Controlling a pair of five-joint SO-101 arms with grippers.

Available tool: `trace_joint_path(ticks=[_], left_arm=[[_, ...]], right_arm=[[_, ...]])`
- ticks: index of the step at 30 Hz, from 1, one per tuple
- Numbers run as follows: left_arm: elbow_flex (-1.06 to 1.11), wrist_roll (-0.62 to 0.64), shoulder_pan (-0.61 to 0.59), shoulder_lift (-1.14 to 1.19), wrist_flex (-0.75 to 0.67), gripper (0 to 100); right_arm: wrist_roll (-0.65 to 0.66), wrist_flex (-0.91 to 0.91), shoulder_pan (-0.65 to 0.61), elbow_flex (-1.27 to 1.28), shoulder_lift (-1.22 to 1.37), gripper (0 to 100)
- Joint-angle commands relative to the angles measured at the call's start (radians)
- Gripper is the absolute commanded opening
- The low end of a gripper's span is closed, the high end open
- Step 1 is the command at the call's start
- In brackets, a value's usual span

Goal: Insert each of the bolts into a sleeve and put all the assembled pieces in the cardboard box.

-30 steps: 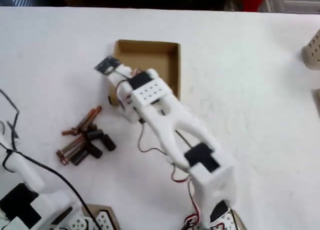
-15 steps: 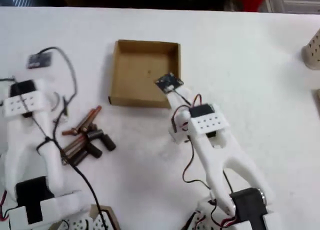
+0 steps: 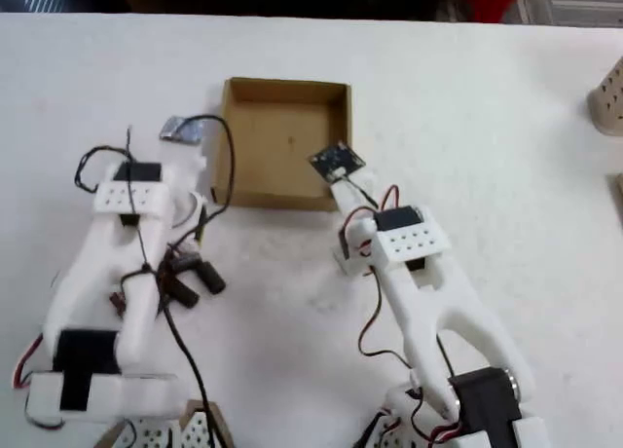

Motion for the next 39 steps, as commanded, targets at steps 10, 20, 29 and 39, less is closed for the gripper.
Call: trace_joint_path(ticks=[10,20,29,39], left_arm=[[-0.198,0.012,-0.271,0.249,-0.006,2],[-0.210,0.011,-0.340,0.237,0.021,2],[-0.216,0.169,-0.458,0.048,0.089,2],[-0.281,0.454,-0.453,0.170,0.052,10]], right_arm=[[0.011,-0.013,0.007,-0.008,-0.045,1.9],[0.012,-0.015,0.007,-0.006,-0.044,1.9],[0.014,-0.059,-0.022,0.029,-0.045,1.9],[0.015,-0.061,-0.025,0.031,-0.045,1.9]])
